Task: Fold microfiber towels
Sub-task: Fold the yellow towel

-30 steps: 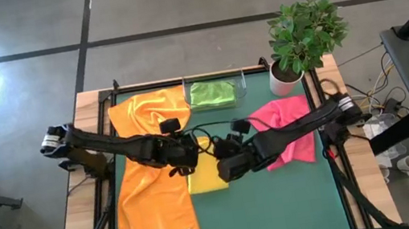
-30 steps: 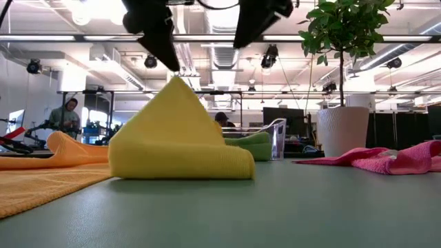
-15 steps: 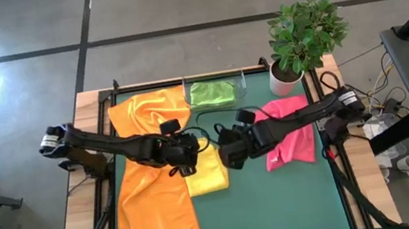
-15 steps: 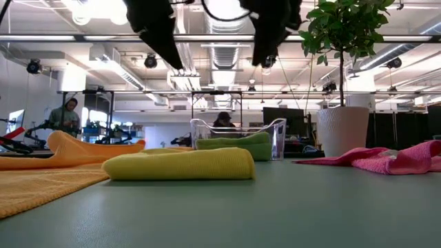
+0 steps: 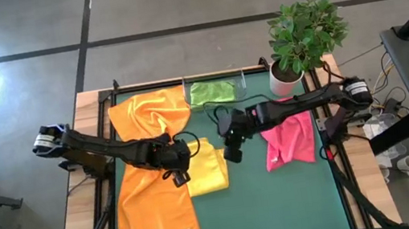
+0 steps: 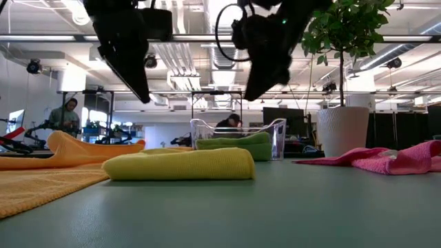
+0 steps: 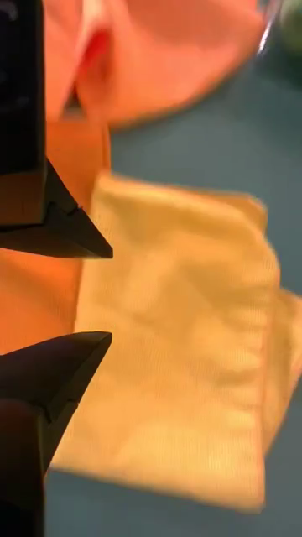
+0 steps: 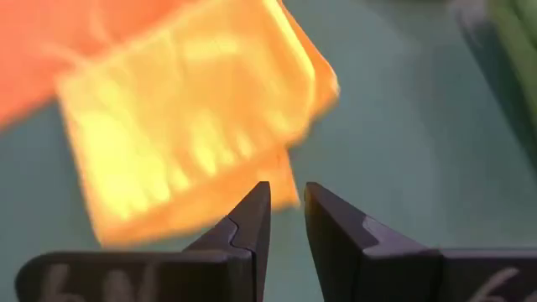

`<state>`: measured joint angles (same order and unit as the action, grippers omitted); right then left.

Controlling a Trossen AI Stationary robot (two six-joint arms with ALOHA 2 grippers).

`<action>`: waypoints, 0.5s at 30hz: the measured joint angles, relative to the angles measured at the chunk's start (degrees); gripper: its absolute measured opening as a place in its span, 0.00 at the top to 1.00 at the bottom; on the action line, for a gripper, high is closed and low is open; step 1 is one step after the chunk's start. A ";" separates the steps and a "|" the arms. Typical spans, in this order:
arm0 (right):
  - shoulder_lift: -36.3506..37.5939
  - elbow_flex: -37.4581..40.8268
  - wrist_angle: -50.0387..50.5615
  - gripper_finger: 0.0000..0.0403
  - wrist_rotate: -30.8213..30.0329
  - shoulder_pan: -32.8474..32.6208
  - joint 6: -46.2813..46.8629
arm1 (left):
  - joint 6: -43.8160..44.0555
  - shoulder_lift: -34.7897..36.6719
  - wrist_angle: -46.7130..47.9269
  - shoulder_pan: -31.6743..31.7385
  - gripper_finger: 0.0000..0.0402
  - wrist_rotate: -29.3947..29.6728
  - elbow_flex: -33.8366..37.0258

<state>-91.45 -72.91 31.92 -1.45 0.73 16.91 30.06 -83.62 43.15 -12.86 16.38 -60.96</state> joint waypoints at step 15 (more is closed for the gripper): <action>-1.45 6.70 -20.81 0.76 10.92 7.09 1.20 | 9.90 12.11 -12.60 0.09 0.66 -10.07 15.67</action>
<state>-92.90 -66.20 11.12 9.47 7.82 18.10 39.96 -71.51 30.56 -12.77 6.31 -45.29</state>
